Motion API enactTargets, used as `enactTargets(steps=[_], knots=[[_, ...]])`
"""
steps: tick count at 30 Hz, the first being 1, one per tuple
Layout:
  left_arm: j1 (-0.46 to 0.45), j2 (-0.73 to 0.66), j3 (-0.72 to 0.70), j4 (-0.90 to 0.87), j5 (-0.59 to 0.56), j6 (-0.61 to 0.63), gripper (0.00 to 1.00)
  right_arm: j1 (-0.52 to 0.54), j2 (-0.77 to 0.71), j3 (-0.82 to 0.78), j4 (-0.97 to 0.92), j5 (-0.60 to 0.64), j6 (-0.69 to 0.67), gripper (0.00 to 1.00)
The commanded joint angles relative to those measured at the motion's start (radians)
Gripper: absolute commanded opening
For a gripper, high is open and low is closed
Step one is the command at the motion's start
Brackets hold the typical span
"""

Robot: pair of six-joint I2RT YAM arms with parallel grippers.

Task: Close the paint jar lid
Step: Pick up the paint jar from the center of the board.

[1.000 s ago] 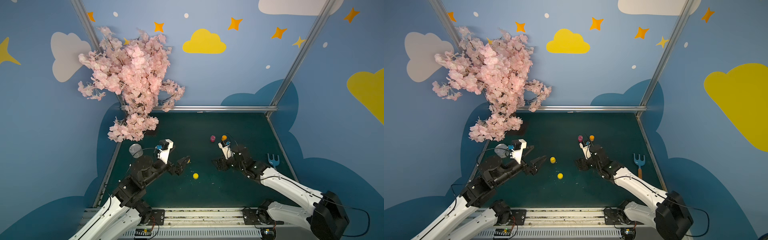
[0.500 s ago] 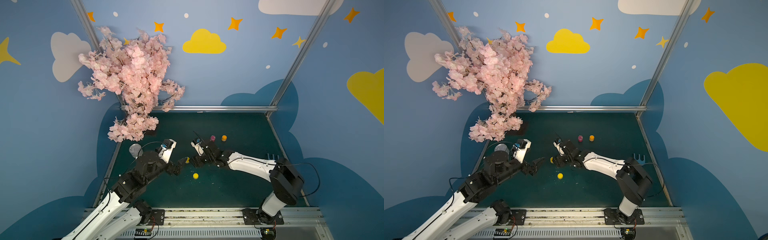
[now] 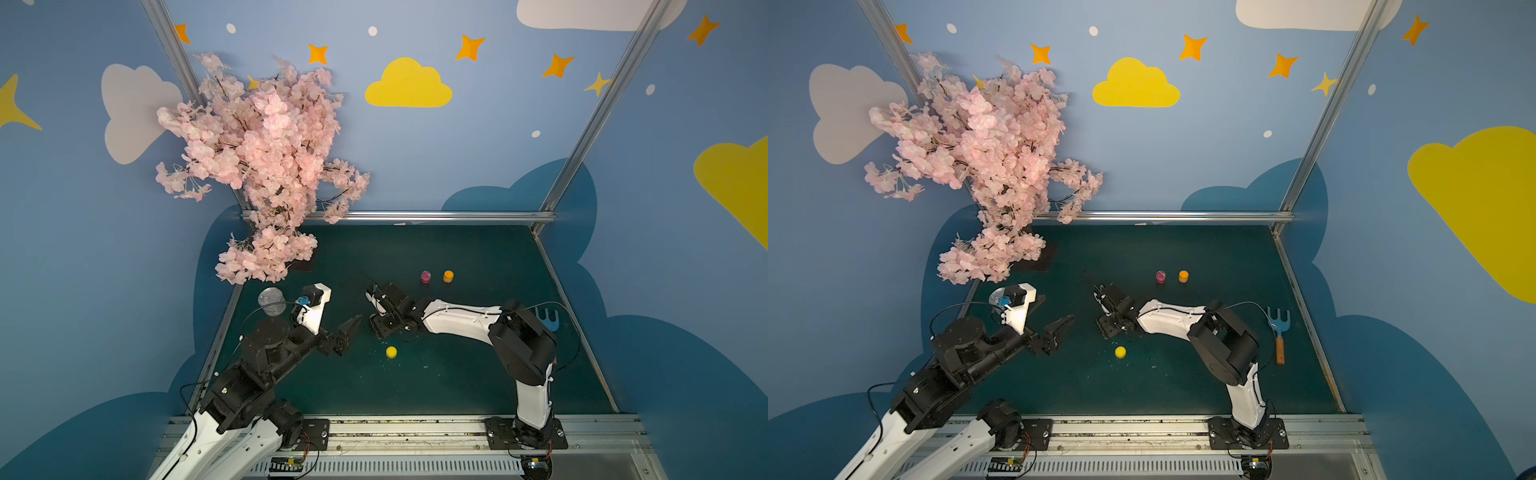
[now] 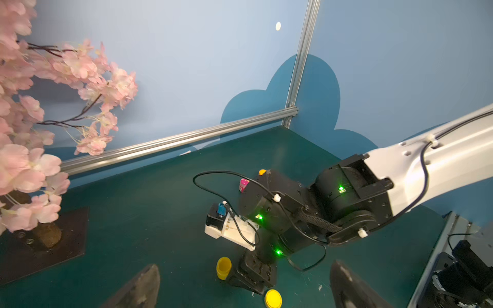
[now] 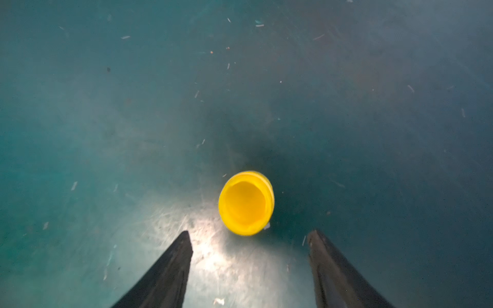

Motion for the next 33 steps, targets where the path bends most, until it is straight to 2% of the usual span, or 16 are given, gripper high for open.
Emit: enactTargets(steps=[1, 11, 25, 33], knots=[[0.021, 0.027, 0.008, 0.012, 0.064, -0.002, 0.97, 0.013, 0.026, 0.036, -0.009, 0.048, 0.014, 0.65], [0.064, 0.013, -0.008, 0.038, 0.110, -0.017, 0.97, 0.016, 0.083, 0.084, 0.011, 0.049, 0.011, 0.51], [0.117, 0.021, -0.019, 0.067, 0.169, -0.034, 0.98, 0.018, 0.093, 0.103, -0.001, 0.060, 0.000, 0.24], [0.120, 0.019, -0.023, 0.070, 0.167, -0.028, 0.98, 0.014, 0.066, 0.080, -0.015, 0.092, -0.017, 0.20]])
